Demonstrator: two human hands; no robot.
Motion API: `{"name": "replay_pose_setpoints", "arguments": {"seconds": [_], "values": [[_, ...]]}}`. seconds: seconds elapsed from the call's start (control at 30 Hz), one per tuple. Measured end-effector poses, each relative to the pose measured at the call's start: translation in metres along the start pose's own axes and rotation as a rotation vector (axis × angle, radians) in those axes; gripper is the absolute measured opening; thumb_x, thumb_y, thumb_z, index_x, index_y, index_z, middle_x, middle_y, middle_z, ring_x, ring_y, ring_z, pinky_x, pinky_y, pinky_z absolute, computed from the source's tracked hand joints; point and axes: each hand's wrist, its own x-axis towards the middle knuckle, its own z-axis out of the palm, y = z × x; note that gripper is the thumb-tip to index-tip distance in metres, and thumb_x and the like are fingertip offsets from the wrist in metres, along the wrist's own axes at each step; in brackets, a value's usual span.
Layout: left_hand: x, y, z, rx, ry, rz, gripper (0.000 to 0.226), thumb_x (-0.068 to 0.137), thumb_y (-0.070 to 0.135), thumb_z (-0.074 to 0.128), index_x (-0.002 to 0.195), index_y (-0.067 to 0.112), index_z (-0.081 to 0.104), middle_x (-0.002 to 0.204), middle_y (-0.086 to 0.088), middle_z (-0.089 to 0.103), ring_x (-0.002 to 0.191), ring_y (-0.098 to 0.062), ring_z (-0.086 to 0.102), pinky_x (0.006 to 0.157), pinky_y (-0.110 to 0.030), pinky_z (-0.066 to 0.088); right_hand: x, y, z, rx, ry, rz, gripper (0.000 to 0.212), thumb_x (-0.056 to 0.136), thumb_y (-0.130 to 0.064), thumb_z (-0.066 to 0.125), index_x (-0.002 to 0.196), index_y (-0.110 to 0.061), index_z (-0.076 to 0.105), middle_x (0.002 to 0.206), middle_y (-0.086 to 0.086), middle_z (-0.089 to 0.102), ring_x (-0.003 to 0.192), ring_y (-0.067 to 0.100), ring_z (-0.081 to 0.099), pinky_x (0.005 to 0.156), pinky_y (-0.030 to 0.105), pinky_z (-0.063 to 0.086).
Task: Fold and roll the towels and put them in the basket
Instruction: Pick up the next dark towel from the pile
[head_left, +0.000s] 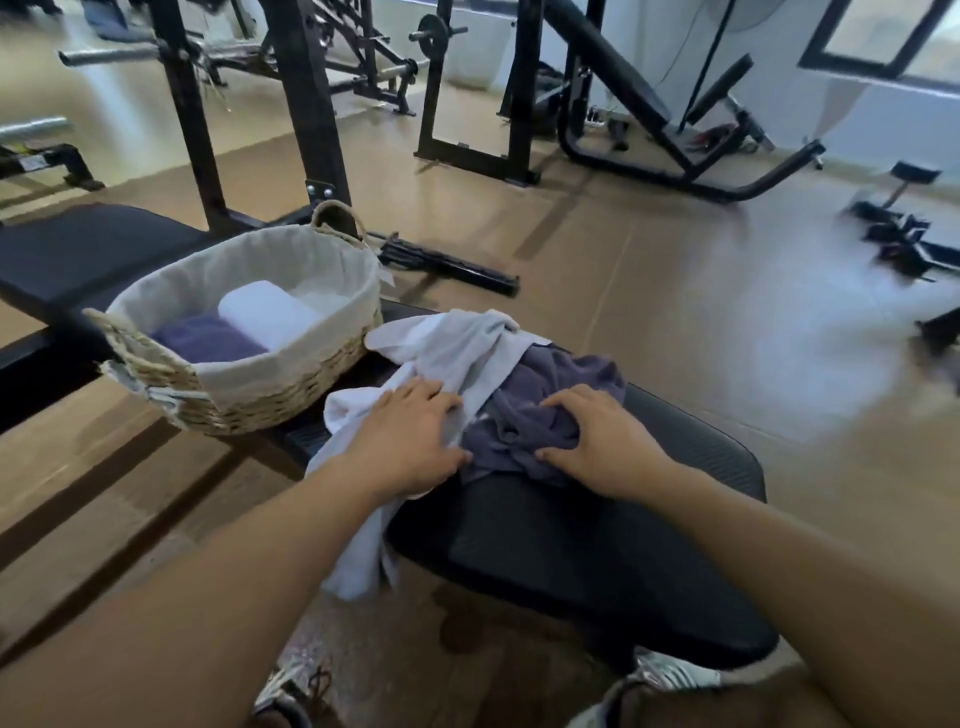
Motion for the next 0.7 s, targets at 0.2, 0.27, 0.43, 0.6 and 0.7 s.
{"name": "replay_pose_setpoints", "arguments": {"seconds": [0.2,0.27,0.43,0.6,0.7], "values": [[0.006,-0.004,0.007,-0.020,0.048,0.008,0.085,0.077,0.067,0.065,0.148,0.027,0.041,0.155,0.000,0.041,0.149,-0.025,0.028,0.122,-0.044,0.022,-0.012,-0.013,-0.015,0.130,-0.055,0.061,0.025,0.091,-0.040,0.064,0.115,-0.030,0.063,0.104,-0.004,0.071,0.095,0.019,0.065,0.083,0.037,0.052],[0.003,0.002,0.004,-0.051,0.090,0.002,0.079,0.081,0.063,0.064,0.148,0.029,0.040,0.158,0.004,0.037,0.152,-0.024,0.020,0.125,-0.048,0.010,-0.019,-0.018,-0.017,0.206,-0.068,0.043,0.021,0.095,-0.040,0.062,0.112,-0.028,0.064,0.099,-0.005,0.070,0.092,0.015,0.064,0.083,0.034,0.051],[-0.007,0.018,-0.010,-0.454,0.220,0.211,0.050,0.072,0.046,0.064,0.120,0.032,0.063,0.134,0.011,0.061,0.143,-0.014,0.038,0.119,-0.040,0.029,-0.029,-0.023,-0.025,0.473,-0.078,0.028,0.013,0.098,-0.040,0.060,0.109,-0.038,0.064,0.102,-0.016,0.070,0.098,0.004,0.064,0.090,0.031,0.051],[-0.017,0.031,-0.016,-0.628,0.274,0.242,0.012,0.085,0.040,0.068,0.091,0.029,0.066,0.090,0.014,0.070,0.093,-0.010,0.066,0.087,-0.044,0.053,-0.031,-0.026,-0.033,0.722,-0.053,0.015,0.015,0.097,-0.034,0.054,0.101,-0.036,0.068,0.099,-0.007,0.071,0.095,0.012,0.066,0.094,0.044,0.050],[-0.023,0.034,-0.021,-0.667,0.303,0.251,0.011,0.087,0.039,0.068,0.090,0.028,0.066,0.086,0.011,0.071,0.087,-0.012,0.067,0.082,-0.044,0.053,-0.032,-0.024,-0.035,0.653,0.031,0.047,0.021,0.102,-0.024,0.050,0.096,-0.033,0.068,0.095,-0.004,0.072,0.088,0.011,0.063,0.092,0.048,0.050]]}}
